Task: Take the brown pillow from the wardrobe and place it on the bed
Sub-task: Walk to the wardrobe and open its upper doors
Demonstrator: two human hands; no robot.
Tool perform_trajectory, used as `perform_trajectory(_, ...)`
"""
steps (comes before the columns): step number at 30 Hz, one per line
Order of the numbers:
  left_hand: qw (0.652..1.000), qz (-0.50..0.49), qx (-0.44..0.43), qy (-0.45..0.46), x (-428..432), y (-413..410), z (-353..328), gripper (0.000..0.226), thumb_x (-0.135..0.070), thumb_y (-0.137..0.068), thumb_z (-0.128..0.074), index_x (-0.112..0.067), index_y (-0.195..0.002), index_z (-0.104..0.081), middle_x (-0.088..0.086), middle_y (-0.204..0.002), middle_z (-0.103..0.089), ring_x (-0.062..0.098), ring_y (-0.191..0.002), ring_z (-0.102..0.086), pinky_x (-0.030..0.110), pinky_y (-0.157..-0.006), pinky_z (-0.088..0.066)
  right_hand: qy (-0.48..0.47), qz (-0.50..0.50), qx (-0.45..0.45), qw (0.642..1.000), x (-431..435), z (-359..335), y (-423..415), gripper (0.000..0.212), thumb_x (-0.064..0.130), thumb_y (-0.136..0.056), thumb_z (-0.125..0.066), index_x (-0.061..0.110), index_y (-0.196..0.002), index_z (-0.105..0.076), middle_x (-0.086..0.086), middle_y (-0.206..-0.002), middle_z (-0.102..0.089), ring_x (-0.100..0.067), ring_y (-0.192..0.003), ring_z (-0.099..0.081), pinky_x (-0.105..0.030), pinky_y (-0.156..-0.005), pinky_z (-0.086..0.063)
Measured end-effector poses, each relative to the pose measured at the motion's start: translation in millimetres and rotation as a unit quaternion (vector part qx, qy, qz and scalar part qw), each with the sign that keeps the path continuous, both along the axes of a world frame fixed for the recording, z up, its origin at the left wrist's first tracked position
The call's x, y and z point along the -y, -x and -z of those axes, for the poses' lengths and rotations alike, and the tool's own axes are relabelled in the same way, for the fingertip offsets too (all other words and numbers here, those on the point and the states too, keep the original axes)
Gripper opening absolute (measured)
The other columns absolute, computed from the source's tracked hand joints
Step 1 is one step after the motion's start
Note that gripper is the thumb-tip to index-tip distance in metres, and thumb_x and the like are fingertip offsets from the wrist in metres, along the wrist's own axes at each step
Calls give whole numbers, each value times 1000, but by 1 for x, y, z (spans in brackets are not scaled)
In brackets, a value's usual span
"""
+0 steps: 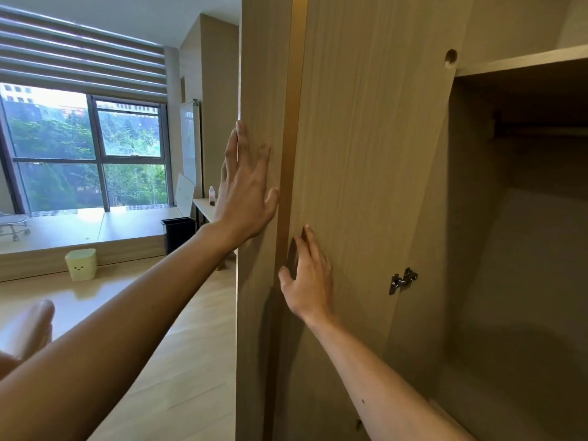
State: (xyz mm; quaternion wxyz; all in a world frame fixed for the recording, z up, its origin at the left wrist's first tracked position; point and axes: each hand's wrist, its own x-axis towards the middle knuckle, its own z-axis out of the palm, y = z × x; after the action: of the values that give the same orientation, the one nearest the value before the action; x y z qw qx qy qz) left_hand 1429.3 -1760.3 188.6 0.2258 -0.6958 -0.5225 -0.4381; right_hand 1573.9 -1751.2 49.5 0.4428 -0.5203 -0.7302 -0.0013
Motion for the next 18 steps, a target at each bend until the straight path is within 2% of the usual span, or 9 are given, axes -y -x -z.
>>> perform_trajectory(2,999,-32,-5,-25,4,-15,-2,79,-31,-94,-63,-13,-162,-27,23,-173,6,44,-159,9,62,-127,-5,-47,31,-24,998,4,-11,-4,63,37,-93,-68,19,-151,-49,-1,-163,-43,-23,-150,-39,-52,-125,-27)
perform_trajectory(4,997,-49,-22,-58,6,-28,-7,81,-35,-91,-62,-12,-162,-29,20,-174,-2,45,-159,4,59,-127,2,-61,44,-27,997,5,-27,-14,58,36,-94,-67,18,-148,-53,-2,-155,-53,-22,-145,-46,-55,-124,-26)
perform_trajectory(7,994,-43,-38,-90,2,-45,-16,80,-40,-92,-60,-10,-160,-32,17,-174,-12,38,-161,-4,56,-128,0,-58,45,-20,997,0,-50,-38,58,32,-98,-61,17,-153,-49,-1,-158,-51,-18,-148,-42,-52,-128,-17)
perform_trajectory(10,995,19,-21,-93,-5,-66,-20,76,-41,-93,-57,-7,-158,-35,16,-171,-23,32,-161,-11,53,-129,-3,-52,47,-28,997,-2,-70,-63,60,29,-101,-60,18,-158,-43,2,-162,-45,-13,-151,-36,-44,-130,-13)
perform_trajectory(13,992,114,30,-47,-15,-95,-20,76,-41,-96,-56,-7,-160,-32,15,-171,-26,29,-161,-12,49,-130,-3,-45,63,-60,995,1,-87,-97,62,27,-102,-62,19,-159,-41,4,-163,-44,-12,-152,-33,-41,-129,-18)
perform_trajectory(18,967,234,90,42,-34,-159,-18,77,-42,-99,-59,-15,-162,-26,9,-172,-24,23,-161,-10,42,-130,-2,-75,120,-92,986,17,-121,-169,62,25,-100,-65,16,-157,-44,-2,-161,-48,-17,-151,-39,-47,-125,-29)
